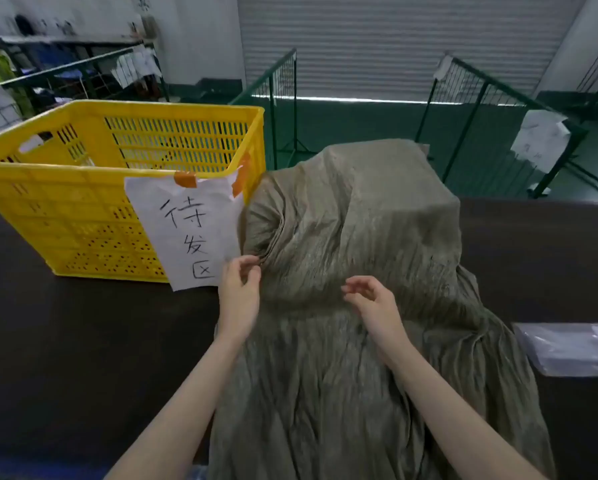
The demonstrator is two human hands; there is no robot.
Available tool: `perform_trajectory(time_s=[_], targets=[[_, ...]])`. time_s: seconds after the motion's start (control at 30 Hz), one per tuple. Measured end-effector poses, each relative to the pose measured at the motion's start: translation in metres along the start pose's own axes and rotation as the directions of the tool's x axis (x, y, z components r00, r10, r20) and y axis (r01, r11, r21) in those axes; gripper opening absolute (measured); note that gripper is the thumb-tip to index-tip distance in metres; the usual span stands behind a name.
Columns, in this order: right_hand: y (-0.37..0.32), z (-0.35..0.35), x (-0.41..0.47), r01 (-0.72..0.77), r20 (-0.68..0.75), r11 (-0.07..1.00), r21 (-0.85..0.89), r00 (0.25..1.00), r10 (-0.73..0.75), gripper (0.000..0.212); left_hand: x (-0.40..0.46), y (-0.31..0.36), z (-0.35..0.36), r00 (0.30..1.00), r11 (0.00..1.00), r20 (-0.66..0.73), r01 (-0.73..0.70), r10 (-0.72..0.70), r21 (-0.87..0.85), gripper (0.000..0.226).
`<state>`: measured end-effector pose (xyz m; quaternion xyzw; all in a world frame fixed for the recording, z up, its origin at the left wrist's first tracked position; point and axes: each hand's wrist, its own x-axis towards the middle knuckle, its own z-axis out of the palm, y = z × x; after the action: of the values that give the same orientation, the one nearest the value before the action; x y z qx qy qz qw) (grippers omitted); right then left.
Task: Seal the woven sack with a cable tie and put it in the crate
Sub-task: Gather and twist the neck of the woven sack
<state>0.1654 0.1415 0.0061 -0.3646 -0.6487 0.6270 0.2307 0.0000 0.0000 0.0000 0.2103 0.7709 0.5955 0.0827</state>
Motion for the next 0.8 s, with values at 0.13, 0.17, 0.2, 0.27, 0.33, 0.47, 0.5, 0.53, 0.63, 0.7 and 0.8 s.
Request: perform_trajectory(time_s=[0.13, 0.17, 0.2, 0.27, 0.33, 0.47, 0.5, 0.53, 0.63, 0.7, 0.8], targets=[[0.010, 0.009, 0.002, -0.050, -0.008, 0.999, -0.002, 0.999, 0.050, 0.024, 0.008, -0.022, -0.006, 0.997, 0.998, -0.048, 0.064, -0.064, 0.004, 0.030], [0.013, 0.011, 0.002, -0.058, -0.008, 0.998, -0.002, 0.998, 0.058, 0.024, 0.011, -0.027, -0.007, 0.995, 0.995, -0.008, 0.101, -0.101, -0.025, 0.039], [0.016, 0.014, 0.002, -0.067, -0.006, 0.998, -0.003, 0.998, 0.067, 0.024, 0.013, -0.028, -0.009, 0.988, 0.988, 0.046, 0.150, -0.148, -0.041, 0.047], [0.019, 0.019, 0.003, -0.080, 0.003, 0.997, -0.006, 0.997, 0.080, 0.025, 0.025, -0.031, -0.015, 0.965, 0.974, 0.150, 0.223, -0.217, -0.027, 0.058], [0.023, 0.022, 0.003, -0.099, -0.003, 0.995, 0.000, 0.995, 0.099, 0.027, 0.036, -0.039, -0.019, 0.932, 0.964, 0.245, 0.262, -0.266, 0.049, 0.066], [0.032, 0.024, 0.002, -0.130, -0.020, 0.991, -0.007, 0.991, 0.130, 0.030, 0.041, -0.038, -0.022, 0.860, 0.957, 0.419, 0.266, -0.291, 0.118, 0.076], [0.034, 0.025, 0.002, -0.134, -0.020, 0.991, -0.011, 0.991, 0.134, 0.032, 0.038, -0.035, -0.020, 0.843, 0.958, 0.455, 0.264, -0.286, 0.114, 0.074], [0.036, 0.026, 0.001, -0.141, -0.020, 0.990, -0.016, 0.990, 0.140, 0.033, 0.033, -0.032, -0.017, 0.825, 0.957, 0.486, 0.270, -0.288, 0.107, 0.070], [0.042, 0.029, -0.002, -0.165, -0.004, 0.986, -0.022, 0.986, 0.165, 0.037, 0.017, -0.031, -0.003, 0.772, 0.940, 0.541, 0.310, -0.334, 0.139, 0.075], [0.048, 0.028, -0.006, -0.177, 0.000, 0.984, -0.010, 0.984, 0.177, 0.038, 0.003, -0.027, 0.006, 0.739, 0.928, 0.568, 0.343, -0.362, 0.146, 0.074], [0.058, 0.019, -0.013, -0.212, -0.013, 0.977, 0.016, 0.977, 0.212, 0.040, -0.017, -0.026, 0.018, 0.666, 0.858, 0.616, 0.512, -0.420, 0.032, 0.063]])
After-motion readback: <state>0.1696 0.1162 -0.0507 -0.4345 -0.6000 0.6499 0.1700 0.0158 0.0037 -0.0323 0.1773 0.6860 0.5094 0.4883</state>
